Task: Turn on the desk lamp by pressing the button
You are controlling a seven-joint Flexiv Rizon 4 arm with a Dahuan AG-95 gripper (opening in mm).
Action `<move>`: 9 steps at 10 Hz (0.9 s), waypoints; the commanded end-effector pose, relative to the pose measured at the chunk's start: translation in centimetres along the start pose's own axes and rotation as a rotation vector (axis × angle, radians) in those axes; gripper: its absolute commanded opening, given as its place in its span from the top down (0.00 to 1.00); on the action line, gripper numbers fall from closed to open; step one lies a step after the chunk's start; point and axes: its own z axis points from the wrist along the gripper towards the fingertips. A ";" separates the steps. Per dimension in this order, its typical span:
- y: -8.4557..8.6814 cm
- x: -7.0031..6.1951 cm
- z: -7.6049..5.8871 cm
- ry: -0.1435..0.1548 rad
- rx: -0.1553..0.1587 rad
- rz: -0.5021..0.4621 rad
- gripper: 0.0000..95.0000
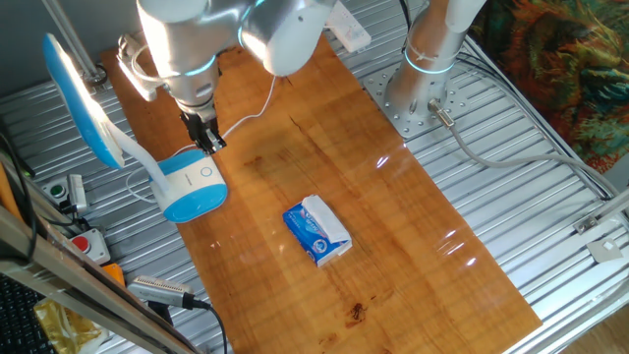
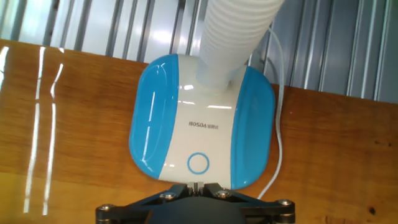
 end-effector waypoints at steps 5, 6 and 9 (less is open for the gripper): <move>2.1 2.3 -5.0 0.014 -0.028 0.098 1.00; 2.4 2.6 -5.3 0.016 -0.029 0.102 1.00; 3.1 3.9 -6.1 0.029 -0.033 0.128 1.00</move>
